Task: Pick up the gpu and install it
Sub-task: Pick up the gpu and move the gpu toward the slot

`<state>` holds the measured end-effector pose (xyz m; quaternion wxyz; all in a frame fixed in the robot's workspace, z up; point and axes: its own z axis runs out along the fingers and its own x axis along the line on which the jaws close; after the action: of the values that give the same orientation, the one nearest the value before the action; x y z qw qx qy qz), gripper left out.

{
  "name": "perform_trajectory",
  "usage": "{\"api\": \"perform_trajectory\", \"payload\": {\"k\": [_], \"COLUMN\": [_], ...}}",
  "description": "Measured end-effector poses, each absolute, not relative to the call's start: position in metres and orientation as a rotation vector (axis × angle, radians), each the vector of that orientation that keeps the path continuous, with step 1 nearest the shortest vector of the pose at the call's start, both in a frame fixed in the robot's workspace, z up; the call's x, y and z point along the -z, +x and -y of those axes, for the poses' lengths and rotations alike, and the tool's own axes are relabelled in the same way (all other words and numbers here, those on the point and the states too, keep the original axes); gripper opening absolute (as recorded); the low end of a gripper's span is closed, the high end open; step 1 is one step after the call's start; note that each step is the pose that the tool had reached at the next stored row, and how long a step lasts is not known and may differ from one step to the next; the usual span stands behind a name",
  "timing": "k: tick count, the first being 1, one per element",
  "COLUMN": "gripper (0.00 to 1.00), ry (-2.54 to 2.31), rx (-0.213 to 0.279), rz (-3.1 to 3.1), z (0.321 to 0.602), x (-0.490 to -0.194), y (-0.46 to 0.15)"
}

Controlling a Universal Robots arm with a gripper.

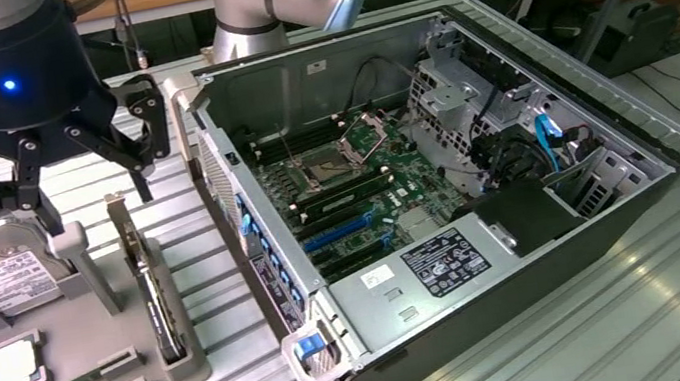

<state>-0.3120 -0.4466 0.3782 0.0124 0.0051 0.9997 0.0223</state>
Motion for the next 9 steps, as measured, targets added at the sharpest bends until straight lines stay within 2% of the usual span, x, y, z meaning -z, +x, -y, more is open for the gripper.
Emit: {"api": "perform_trajectory", "payload": {"k": [9], "gripper": [0.72], "ry": [0.016], "rx": [-0.069], "rz": [-3.116], "z": [0.4466], "x": [-0.373], "y": [-0.3119]}}
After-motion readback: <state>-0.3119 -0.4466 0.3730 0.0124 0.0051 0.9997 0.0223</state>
